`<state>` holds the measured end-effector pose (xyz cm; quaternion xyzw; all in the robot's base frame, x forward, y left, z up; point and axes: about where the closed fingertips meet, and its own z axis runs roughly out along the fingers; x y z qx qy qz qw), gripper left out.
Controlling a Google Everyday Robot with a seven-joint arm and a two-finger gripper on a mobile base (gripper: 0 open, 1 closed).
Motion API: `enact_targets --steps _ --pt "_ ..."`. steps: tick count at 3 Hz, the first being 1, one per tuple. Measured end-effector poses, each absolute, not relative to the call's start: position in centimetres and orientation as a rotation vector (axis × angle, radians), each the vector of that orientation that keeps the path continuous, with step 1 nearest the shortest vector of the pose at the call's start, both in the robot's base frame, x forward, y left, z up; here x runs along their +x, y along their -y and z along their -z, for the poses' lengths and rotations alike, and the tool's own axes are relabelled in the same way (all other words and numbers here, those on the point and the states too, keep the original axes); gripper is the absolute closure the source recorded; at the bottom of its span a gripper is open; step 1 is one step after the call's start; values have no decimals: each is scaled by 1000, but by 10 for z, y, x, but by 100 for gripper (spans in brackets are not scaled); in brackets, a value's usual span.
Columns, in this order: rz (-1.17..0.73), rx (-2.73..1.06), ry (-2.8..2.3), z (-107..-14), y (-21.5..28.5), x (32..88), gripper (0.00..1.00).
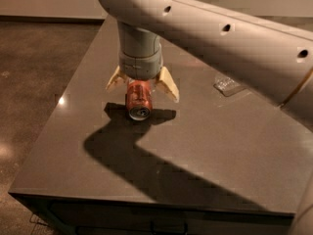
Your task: Place coke can upright
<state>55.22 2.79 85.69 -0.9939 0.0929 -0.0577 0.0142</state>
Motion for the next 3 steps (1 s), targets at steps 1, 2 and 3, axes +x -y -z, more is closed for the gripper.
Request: enact_targets --steps 1,2,3 --pt "153 -3123 -227 -852 -27 550 18" --pt "141 -3138 -180 -851 -27 547 41" --pt "118 -3142 -167 -854 -27 545 65"
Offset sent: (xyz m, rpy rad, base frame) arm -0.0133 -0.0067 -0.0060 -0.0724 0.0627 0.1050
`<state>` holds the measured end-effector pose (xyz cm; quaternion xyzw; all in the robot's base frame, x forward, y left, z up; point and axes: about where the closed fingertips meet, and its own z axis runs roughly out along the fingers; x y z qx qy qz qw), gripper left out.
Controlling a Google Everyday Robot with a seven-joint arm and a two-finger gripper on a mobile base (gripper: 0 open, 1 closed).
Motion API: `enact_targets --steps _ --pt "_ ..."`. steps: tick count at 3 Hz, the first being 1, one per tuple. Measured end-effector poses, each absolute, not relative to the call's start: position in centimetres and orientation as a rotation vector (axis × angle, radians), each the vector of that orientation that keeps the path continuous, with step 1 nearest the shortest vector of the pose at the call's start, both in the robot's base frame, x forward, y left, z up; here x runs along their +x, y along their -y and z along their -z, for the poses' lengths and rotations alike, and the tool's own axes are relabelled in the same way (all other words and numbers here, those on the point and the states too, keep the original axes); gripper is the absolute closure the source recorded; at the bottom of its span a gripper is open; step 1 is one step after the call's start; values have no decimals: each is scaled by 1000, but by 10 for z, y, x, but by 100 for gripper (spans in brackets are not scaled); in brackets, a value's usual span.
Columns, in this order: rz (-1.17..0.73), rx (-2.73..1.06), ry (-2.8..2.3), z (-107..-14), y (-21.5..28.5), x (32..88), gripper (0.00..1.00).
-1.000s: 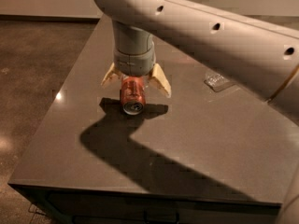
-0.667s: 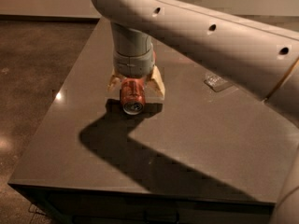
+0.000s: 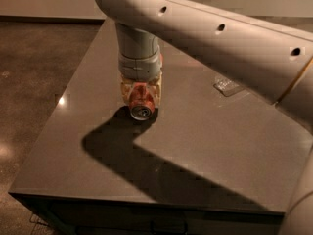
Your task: Place coke can upright
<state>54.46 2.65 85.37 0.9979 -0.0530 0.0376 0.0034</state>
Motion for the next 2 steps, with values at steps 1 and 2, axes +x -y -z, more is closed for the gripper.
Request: enact_targets --steps 1,2 --pt "-71 3151 270 -870 -27 538 87" --pt "50 3193 490 -887 -40 542 100"
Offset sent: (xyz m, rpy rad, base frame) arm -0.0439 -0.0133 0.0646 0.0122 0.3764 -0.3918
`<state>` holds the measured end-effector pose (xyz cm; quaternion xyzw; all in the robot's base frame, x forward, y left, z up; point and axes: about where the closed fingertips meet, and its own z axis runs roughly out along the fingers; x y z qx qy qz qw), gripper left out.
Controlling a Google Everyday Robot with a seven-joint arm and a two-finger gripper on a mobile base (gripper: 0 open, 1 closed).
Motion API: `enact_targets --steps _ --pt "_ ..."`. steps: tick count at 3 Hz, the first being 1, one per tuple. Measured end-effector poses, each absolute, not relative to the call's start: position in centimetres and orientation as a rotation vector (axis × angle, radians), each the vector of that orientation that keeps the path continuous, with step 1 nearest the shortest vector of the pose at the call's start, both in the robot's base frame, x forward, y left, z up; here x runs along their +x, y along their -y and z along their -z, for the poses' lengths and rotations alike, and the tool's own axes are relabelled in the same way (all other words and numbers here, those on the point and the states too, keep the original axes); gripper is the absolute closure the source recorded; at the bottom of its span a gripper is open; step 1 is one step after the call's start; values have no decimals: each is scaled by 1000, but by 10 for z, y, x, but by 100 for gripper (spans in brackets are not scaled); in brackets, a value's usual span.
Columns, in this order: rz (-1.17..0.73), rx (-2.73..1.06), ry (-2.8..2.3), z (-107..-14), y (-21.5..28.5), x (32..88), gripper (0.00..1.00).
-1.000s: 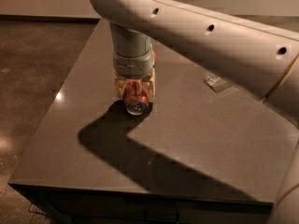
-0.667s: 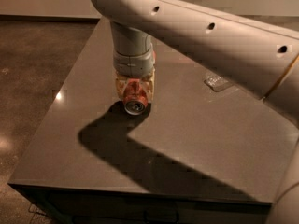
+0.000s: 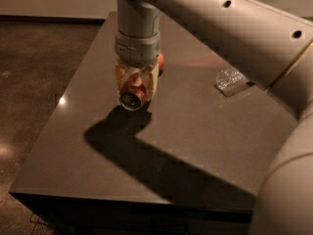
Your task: Place coke can upright
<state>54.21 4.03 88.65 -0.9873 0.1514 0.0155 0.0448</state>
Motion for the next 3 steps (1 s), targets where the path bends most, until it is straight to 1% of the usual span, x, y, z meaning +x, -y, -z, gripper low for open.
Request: enact_targets --steps 1,2,3 --pt "-171 -2878 -685 -902 -49 550 100" --pt "-348 -2691 -951 -918 -42 544 100" --pt "-563 -2488 -1211 -926 -18 526 100"
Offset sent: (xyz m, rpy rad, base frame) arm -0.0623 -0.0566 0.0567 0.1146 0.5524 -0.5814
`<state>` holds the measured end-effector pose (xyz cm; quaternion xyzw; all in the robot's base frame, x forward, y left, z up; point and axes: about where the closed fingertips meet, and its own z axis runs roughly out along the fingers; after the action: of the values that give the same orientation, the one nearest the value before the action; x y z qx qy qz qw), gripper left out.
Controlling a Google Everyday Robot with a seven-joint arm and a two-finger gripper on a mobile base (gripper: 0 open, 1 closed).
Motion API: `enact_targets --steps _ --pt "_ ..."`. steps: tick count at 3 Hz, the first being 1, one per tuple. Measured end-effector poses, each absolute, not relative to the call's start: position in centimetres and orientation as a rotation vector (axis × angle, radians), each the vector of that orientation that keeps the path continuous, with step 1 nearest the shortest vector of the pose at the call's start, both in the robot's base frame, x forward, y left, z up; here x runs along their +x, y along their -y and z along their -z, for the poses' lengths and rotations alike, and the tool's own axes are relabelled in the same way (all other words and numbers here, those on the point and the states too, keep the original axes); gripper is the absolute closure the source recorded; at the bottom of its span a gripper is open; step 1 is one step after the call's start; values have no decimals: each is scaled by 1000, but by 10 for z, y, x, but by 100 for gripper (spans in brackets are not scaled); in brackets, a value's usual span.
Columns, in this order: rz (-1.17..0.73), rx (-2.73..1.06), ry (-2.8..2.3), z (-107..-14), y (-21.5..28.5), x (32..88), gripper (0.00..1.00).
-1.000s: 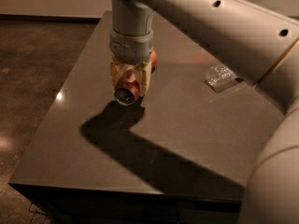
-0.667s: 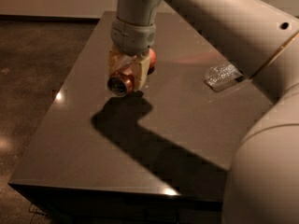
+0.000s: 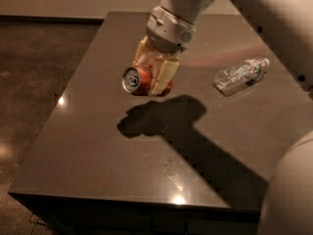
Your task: Place coke can upright
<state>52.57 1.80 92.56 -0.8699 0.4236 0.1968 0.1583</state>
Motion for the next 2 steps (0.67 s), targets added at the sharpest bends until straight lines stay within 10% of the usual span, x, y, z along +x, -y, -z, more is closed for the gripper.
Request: enact_targets --steps 2 --pt "-915 -2097 -1483 -931 9 483 100"
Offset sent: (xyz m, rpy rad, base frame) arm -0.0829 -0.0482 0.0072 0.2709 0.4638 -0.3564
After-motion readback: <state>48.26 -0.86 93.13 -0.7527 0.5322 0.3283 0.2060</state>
